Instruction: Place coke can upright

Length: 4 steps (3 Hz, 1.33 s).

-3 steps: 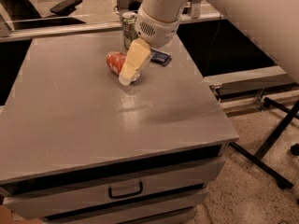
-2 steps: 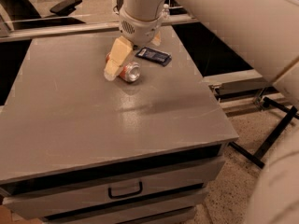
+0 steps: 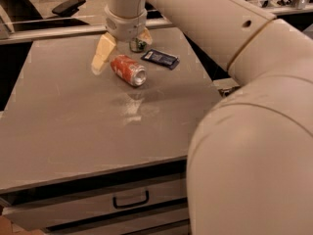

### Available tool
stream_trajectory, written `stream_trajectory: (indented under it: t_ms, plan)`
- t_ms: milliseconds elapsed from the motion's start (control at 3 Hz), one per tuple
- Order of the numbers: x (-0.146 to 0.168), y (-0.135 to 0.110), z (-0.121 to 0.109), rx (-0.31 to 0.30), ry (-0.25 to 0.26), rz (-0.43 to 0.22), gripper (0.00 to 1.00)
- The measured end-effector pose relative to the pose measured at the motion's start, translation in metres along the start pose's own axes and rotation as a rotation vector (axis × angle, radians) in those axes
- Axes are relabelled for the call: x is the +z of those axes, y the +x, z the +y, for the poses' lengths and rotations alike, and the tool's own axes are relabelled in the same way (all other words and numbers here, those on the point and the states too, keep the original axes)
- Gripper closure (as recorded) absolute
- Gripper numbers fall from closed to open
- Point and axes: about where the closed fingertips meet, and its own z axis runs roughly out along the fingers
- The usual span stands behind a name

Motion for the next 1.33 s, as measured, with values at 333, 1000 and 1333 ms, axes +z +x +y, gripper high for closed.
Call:
stream_trajectory:
  t_ms: [333, 1000, 1333]
  plan:
    - [0.009, -0.022, -0.002, 0.015, 0.004, 0.014, 0.00]
    - [0.035, -0.037, -0.009, 0.046, 0.001, 0.059, 0.00]
    - [0.055, -0.035, -0.017, 0.057, -0.011, 0.085, 0.15]
